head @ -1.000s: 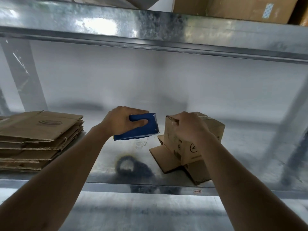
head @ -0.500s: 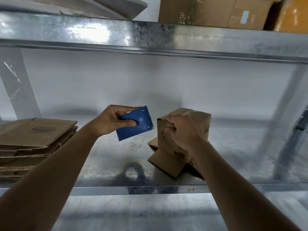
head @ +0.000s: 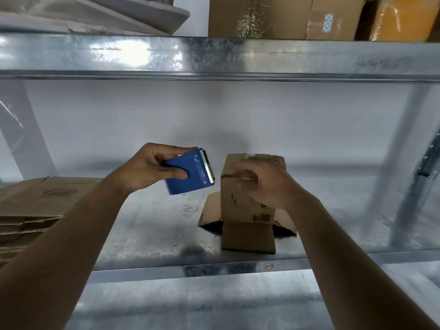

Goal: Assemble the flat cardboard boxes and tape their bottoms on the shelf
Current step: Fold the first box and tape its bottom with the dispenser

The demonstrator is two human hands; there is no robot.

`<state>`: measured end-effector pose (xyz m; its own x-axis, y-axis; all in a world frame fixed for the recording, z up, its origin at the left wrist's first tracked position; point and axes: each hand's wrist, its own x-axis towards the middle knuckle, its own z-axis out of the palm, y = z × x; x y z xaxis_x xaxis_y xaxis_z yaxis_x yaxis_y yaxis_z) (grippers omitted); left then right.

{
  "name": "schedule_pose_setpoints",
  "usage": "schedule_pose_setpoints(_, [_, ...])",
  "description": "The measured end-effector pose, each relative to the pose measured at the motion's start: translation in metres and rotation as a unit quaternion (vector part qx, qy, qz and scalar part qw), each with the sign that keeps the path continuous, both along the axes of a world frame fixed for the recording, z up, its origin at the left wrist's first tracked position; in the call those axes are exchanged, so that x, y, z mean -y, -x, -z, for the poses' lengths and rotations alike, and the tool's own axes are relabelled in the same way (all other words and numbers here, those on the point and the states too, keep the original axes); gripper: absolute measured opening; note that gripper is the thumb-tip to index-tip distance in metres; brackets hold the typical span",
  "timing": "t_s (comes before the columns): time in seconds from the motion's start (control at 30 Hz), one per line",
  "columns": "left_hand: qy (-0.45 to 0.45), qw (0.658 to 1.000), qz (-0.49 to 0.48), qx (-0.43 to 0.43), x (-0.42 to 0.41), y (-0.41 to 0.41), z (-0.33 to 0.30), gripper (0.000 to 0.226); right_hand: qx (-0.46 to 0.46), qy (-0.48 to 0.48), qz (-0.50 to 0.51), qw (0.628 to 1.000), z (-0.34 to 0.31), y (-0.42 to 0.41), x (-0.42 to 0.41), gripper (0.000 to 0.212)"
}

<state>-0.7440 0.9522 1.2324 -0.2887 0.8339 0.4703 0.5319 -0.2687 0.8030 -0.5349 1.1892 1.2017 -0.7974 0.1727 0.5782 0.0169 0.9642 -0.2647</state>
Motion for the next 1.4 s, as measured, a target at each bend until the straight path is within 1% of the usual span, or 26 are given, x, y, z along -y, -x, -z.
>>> schedule_pose_setpoints(0.07, [-0.005,1.000,0.010,0.000,-0.002,-0.004,-0.003,0.058,-0.086,0.026,-0.067,0.994,-0.009,-0.003,0.014,0.047])
schedule_pose_setpoints(0.1, [-0.008,1.000,0.012,0.001,-0.002,-0.005,-0.004,0.058,-0.106,0.054,-0.100,0.988,-0.014,-0.004,0.021,0.050])
schedule_pose_setpoints(0.2, [-0.005,1.000,0.018,-0.005,-0.004,-0.007,-0.008,0.057,-0.092,0.156,-0.163,0.970,-0.021,-0.007,0.039,0.057])
schedule_pose_setpoints(0.3, [-0.001,1.000,0.022,-0.007,-0.006,-0.007,-0.010,0.056,-0.094,0.196,-0.175,0.960,-0.020,-0.005,0.048,0.064])
schedule_pose_setpoints(0.47, [0.007,1.000,0.024,-0.012,-0.008,-0.010,-0.011,0.056,-0.080,0.241,-0.181,0.950,-0.018,-0.005,0.053,0.050])
schedule_pose_setpoints(0.57, [0.014,0.999,0.026,-0.017,-0.010,-0.011,-0.011,0.056,-0.102,0.270,-0.177,0.941,-0.021,-0.009,0.054,0.033])
schedule_pose_setpoints(0.63, [0.017,0.999,0.028,-0.017,-0.011,-0.013,-0.012,0.056,-0.103,0.271,-0.156,0.944,-0.021,-0.009,0.052,0.025])
schedule_pose_setpoints(0.73, [0.018,0.999,0.028,-0.022,-0.014,-0.016,-0.014,0.054,-0.120,0.239,-0.113,0.957,-0.017,-0.003,0.044,0.009])
schedule_pose_setpoints(0.77, [0.019,0.999,0.027,-0.026,-0.015,-0.016,-0.015,0.054,-0.129,0.232,-0.100,0.959,-0.015,-0.002,0.041,0.007])
schedule_pose_setpoints(0.93, [0.030,0.998,0.023,-0.048,-0.020,-0.019,-0.017,0.056,-0.141,0.264,-0.091,0.950,-0.016,-0.012,0.039,0.013])
schedule_pose_setpoints(1.1, [0.040,0.997,0.023,-0.062,-0.021,-0.027,-0.022,0.056,-0.128,0.239,-0.054,0.961,-0.014,-0.019,0.038,0.024])
schedule_pose_setpoints(1.23, [0.048,0.995,0.022,-0.088,-0.020,-0.038,-0.026,0.056,-0.126,0.234,-0.015,0.964,-0.017,-0.027,0.038,0.017])
schedule_pose_setpoints(1.4, [0.077,0.984,-0.012,-0.158,-0.021,-0.059,-0.045,0.054,-0.105,0.204,0.021,0.973,-0.023,-0.030,0.032,0.015])
